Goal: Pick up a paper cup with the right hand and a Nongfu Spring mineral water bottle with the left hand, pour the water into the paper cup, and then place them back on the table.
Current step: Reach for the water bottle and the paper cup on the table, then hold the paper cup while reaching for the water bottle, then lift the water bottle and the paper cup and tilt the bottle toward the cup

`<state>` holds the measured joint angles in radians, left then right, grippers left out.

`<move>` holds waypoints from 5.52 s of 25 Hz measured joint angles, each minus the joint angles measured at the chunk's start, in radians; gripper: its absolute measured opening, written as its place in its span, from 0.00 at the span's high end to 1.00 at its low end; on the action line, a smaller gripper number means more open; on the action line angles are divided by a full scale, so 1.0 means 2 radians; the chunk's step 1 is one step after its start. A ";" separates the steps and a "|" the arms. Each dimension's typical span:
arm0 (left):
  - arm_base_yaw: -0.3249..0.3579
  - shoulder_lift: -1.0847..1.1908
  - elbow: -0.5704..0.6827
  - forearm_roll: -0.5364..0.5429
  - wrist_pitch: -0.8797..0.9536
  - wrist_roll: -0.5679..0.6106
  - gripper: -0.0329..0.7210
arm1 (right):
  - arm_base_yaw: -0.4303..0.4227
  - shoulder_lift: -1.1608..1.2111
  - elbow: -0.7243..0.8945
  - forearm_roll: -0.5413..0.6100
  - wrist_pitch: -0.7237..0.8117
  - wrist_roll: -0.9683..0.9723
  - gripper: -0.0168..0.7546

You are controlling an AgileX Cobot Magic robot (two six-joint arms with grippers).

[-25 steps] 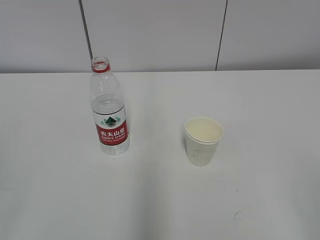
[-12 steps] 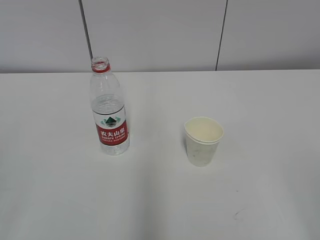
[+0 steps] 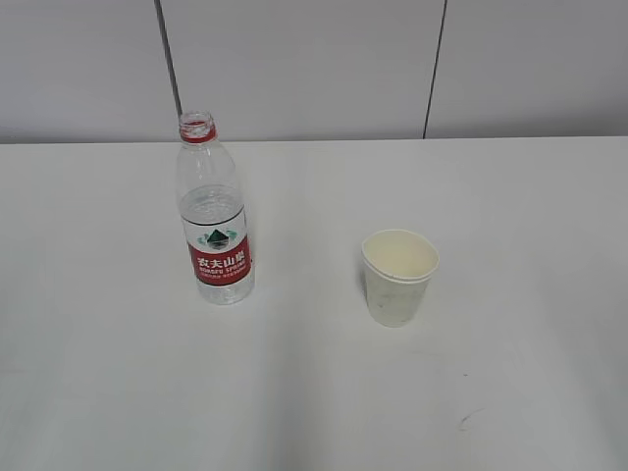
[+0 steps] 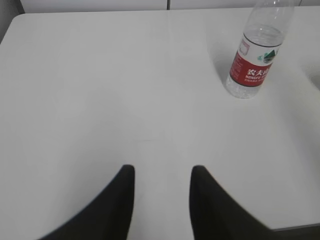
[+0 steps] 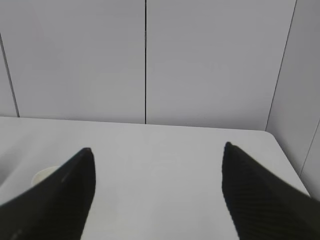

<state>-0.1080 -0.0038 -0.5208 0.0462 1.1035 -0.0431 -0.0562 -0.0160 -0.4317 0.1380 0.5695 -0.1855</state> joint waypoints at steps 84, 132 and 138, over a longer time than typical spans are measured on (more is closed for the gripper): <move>-0.089 0.890 0.118 0.033 -1.082 0.010 0.18 | 0.039 1.062 -0.036 -0.404 -0.854 0.096 0.22; -0.089 0.963 0.028 0.162 -1.121 -0.050 0.17 | 0.065 1.104 -0.158 -0.486 -0.857 0.124 0.38; -0.089 0.981 -0.014 0.183 -1.122 -0.062 0.14 | 0.065 1.104 -0.158 -0.488 -0.857 0.126 0.38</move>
<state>-0.2858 1.9575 -0.5495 0.4131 -1.1409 -0.1680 0.0740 2.1917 -0.7478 -0.8381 -1.1455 0.0655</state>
